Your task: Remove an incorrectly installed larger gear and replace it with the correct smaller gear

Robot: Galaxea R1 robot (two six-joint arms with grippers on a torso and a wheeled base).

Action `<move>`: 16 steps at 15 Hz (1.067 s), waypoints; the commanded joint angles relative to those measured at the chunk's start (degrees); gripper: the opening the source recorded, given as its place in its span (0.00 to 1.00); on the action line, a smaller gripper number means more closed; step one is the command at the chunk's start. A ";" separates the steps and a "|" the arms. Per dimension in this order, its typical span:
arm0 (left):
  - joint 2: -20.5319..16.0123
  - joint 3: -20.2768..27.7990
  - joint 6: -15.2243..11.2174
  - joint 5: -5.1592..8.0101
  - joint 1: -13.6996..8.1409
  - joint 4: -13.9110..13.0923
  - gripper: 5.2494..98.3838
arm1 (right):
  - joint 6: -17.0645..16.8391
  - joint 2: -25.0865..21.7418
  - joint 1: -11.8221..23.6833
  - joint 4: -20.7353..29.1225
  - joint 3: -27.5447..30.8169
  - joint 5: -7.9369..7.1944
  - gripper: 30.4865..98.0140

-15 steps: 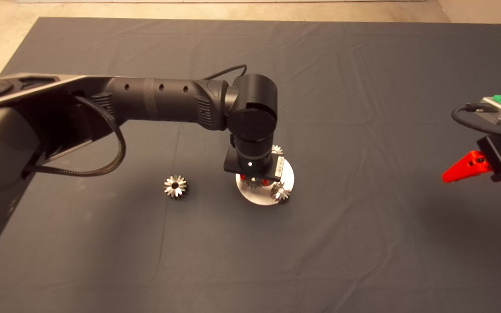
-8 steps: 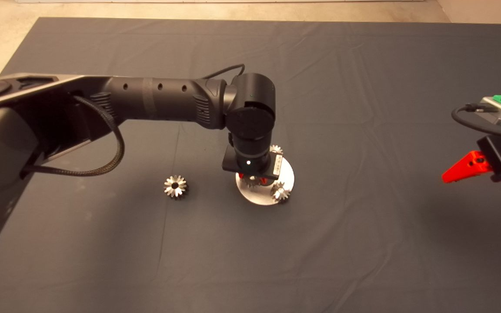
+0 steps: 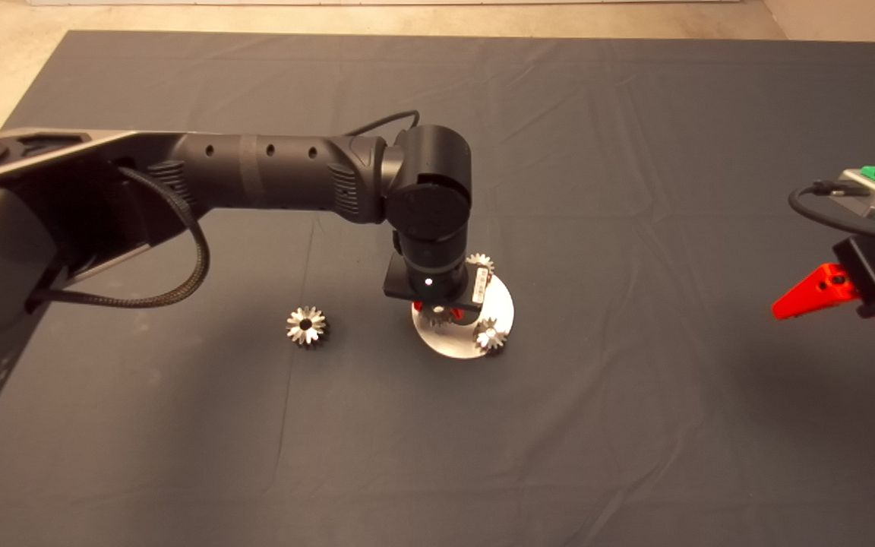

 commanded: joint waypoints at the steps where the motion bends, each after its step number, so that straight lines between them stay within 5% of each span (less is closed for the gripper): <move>1: -2.46 -0.41 1.02 8.40 0.20 0.88 0.26 | -0.30 -0.15 1.12 1.98 0.23 -0.09 0.75; 7: -3.96 -0.68 2.87 8.40 0.20 0.70 0.26 | -0.30 -0.07 1.12 2.03 0.14 -0.09 0.75; 16: 0.51 0.02 2.78 8.40 0.20 0.08 0.24 | -0.30 0.02 1.12 1.96 0.14 -0.09 0.75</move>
